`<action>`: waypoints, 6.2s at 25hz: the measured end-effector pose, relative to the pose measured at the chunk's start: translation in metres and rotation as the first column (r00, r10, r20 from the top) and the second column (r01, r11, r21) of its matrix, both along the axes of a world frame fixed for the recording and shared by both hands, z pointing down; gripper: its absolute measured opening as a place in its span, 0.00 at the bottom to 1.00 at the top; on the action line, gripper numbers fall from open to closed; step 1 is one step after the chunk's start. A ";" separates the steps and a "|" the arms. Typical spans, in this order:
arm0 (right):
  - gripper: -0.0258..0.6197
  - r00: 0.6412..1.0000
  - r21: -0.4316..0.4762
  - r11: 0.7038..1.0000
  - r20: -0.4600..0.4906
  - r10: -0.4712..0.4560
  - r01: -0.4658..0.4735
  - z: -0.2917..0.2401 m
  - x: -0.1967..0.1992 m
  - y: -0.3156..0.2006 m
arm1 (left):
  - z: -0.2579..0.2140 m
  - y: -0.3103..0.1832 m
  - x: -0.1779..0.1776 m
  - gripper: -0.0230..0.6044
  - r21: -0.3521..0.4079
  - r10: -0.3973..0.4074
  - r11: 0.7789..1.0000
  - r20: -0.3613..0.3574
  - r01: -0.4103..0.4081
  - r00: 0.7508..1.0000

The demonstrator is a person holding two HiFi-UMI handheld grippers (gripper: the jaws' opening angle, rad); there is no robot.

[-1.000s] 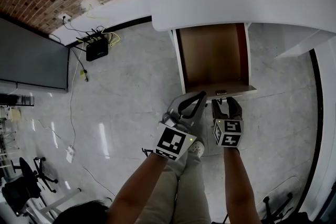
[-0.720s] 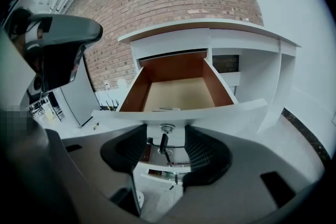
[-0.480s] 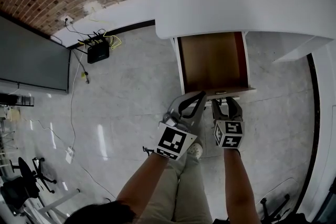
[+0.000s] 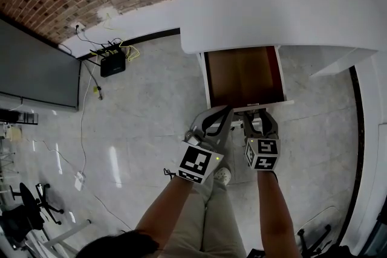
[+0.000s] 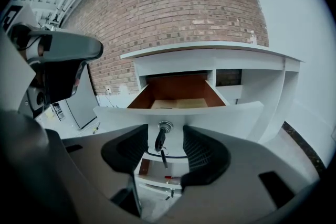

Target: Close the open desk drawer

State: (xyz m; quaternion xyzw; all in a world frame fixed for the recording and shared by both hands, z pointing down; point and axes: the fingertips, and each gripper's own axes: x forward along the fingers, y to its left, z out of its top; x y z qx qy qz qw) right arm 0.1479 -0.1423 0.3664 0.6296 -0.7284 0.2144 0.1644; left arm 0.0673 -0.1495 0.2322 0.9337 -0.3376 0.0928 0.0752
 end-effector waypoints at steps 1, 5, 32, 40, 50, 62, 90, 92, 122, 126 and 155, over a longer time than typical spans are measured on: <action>0.37 1.000 0.007 1.000 -0.002 0.000 0.000 -0.003 0.000 -0.002 | -0.001 -0.001 -0.001 0.04 -0.001 -0.003 1.000 -0.002 0.003 1.000; 0.37 1.000 0.038 0.999 -0.018 0.002 -0.002 -0.018 0.001 -0.011 | -0.004 -0.002 -0.004 0.04 -0.006 -0.011 1.000 -0.007 0.011 1.000; 0.37 0.999 0.046 0.998 -0.001 0.053 -0.053 -0.022 0.000 -0.062 | 0.023 -0.021 -0.021 0.04 -0.054 -0.041 0.998 0.006 0.042 0.999; 0.37 0.998 0.062 0.996 -0.001 0.062 -0.062 -0.021 0.000 -0.068 | 0.032 -0.040 -0.032 0.04 -0.066 -0.050 0.997 0.012 0.050 0.999; 0.37 0.997 0.061 0.995 0.001 0.074 -0.074 -0.021 0.000 -0.113 | 0.042 -0.061 -0.031 0.04 -0.079 -0.048 0.996 0.013 0.048 0.999; 0.37 0.997 0.073 0.995 -0.007 0.075 -0.075 -0.023 -0.001 -0.163 | 0.051 -0.091 -0.041 0.04 -0.098 -0.035 0.994 0.020 0.037 0.999; 0.37 0.995 0.197 0.976 -0.016 0.097 -0.092 -0.025 0.000 -0.227 | 0.065 -0.142 -0.033 0.04 -0.098 -0.001 0.995 0.036 0.005 0.999; 0.37 0.995 0.200 0.975 -0.018 0.099 -0.094 -0.025 -0.001 -0.226 | 0.065 -0.143 -0.035 0.04 -0.098 -0.001 0.995 0.036 0.004 0.999; 0.06 1.000 0.143 0.989 0.015 0.019 -0.021 -0.087 -0.001 -0.138 | 0.007 -0.101 -0.043 0.04 -0.077 -0.038 0.996 -0.020 0.036 0.999; 0.06 0.999 0.176 0.984 0.034 -0.023 0.017 -0.120 -0.004 -0.108 | -0.018 -0.079 -0.039 0.04 -0.055 -0.056 0.997 -0.020 0.055 0.998; 0.06 0.943 0.387 0.861 -0.094 -0.318 0.329 -0.373 -0.027 0.142 | -0.247 0.136 -0.020 0.04 0.183 -0.036 0.982 -0.053 0.045 0.998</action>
